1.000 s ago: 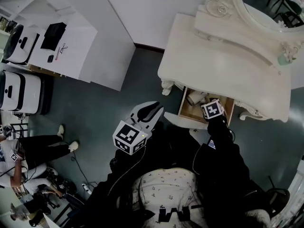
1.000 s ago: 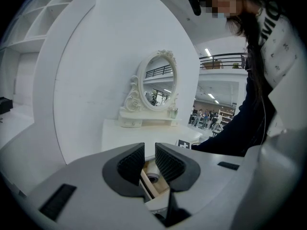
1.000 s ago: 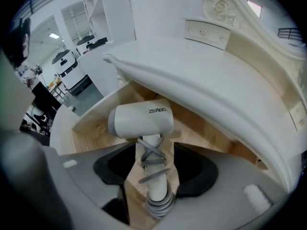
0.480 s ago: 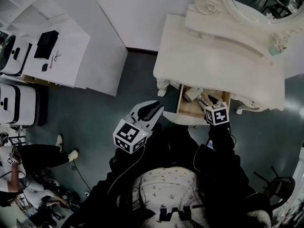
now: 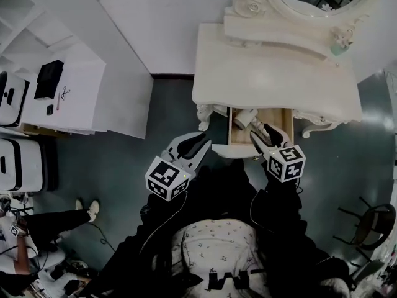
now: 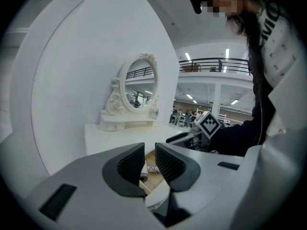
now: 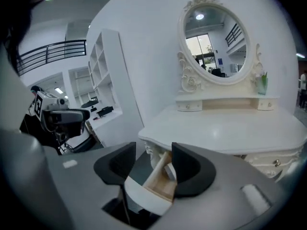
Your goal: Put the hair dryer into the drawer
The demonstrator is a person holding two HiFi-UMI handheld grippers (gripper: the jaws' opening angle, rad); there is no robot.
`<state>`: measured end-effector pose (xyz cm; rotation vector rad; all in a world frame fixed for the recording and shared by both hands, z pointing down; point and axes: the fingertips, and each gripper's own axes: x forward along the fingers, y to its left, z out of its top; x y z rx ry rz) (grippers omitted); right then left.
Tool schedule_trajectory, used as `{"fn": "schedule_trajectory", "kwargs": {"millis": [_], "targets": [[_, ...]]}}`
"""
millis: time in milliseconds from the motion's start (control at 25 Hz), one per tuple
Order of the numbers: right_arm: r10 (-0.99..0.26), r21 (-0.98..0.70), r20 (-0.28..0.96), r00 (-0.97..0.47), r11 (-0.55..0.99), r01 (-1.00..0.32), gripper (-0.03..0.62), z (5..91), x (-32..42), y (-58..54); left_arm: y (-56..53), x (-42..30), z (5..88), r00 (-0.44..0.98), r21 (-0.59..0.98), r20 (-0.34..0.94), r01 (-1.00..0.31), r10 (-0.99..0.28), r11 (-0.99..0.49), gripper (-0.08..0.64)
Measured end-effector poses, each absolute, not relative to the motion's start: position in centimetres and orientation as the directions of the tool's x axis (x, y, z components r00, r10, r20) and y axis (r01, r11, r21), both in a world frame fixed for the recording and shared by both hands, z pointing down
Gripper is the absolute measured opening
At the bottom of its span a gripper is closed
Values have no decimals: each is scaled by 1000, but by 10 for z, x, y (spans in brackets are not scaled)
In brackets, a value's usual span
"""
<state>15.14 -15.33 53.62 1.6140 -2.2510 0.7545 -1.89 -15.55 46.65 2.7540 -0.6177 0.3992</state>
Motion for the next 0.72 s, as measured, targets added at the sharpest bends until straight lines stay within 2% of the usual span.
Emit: {"fn": "schedule_trajectory", "kwargs": {"millis": [240,320,560,720], "targets": [[-868,-291,409,-282,169,-942,242,505,121,-119,-136,-21,466,916,205,312,-324,-253,-923,54],[-885,-296,393,-252,137,-945,213,501,113,-107,-129,-22,467,927,206,309,-284,-213,-936,54],[-910,-276,369,-189,87,-957,193,488,93,-78,-114,-23,472,943,219,305,-203,-130,-954,54],[-930,-246,337,-145,62,-967,115,474,90,-63,-102,-15,472,951,227,295,-159,-87,-961,54]]}}
